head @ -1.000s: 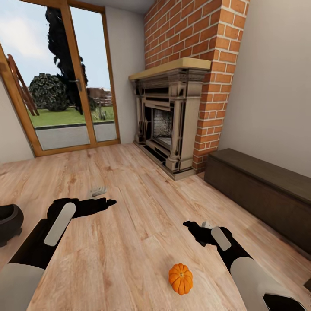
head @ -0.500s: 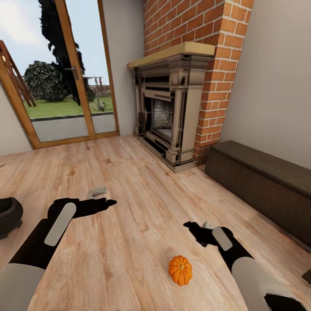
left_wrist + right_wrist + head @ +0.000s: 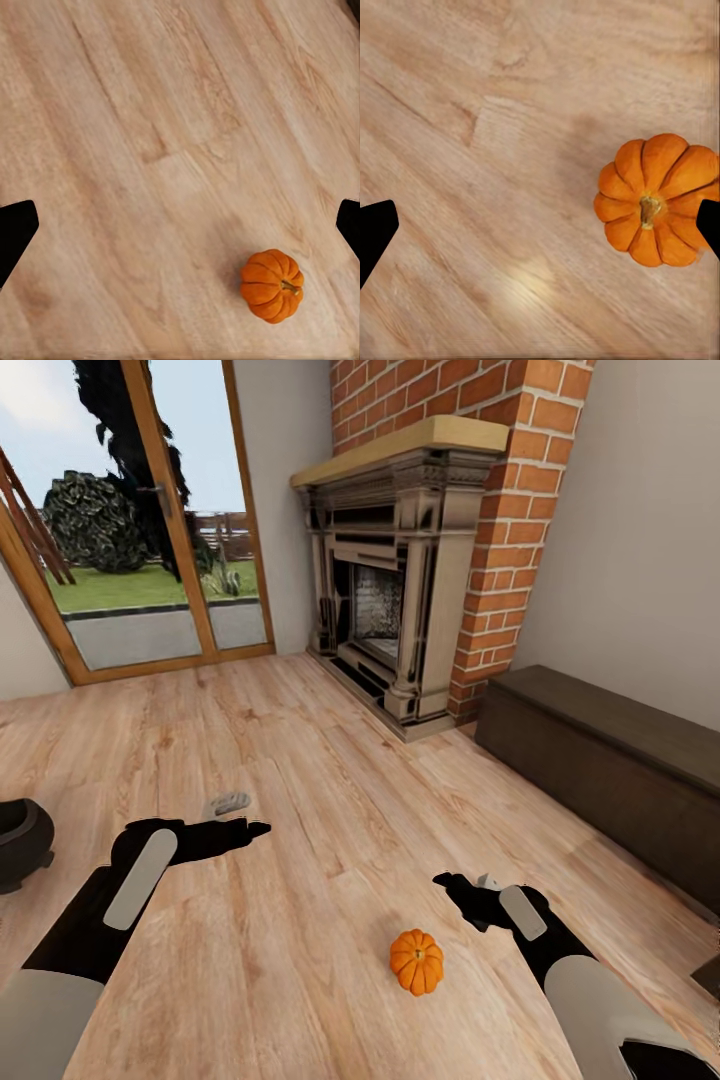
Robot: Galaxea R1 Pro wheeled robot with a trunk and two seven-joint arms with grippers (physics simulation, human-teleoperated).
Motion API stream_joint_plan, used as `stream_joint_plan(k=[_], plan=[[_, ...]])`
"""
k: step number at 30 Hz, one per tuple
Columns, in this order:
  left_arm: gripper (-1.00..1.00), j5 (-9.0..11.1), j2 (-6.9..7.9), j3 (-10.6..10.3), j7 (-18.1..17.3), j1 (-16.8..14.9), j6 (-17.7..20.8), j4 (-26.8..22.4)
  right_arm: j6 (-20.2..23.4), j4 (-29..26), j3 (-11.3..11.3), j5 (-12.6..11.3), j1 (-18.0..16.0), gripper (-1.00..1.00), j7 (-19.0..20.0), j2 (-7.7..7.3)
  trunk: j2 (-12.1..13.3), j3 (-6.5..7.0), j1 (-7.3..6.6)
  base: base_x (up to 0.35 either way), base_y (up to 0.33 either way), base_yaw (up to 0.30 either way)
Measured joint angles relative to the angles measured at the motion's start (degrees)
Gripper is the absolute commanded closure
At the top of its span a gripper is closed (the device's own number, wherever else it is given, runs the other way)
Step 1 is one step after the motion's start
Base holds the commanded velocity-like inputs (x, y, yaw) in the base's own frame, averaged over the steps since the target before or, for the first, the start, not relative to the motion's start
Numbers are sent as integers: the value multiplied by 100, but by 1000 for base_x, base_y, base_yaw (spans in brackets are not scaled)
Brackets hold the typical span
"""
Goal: Place each of the two pumpkins and all three candles from the living room inside a cabinet in the living room (use any cabinet), then make sure every cabinet is closed, and position the cauldron so it is next to a table in the living room.
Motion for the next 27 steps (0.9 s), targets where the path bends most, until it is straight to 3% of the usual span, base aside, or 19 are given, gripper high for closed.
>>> stream_joint_plan(k=[12,21,24,27], plan=[[-100,-8,-21,1,0,0,0,-5,-92,2,-3,8,10,-100,43,-31,-16,-266,30,-16,0,0],[-100,-6,-22,-1,0,-4,0,-12,-310,7,11,-28,17,-100,180,-225,-28,-466,53,0,0,0],[-100,-4,-17,-1,0,-2,2,-21,-302,7,24,-47,18,-100,498,-263,-33,-532,61,0,0,0],[-100,-1,-14,-1,0,0,2,-25,-278,35,36,-28,24,-100,1096,-423,-37,-599,68,0,0,0]])
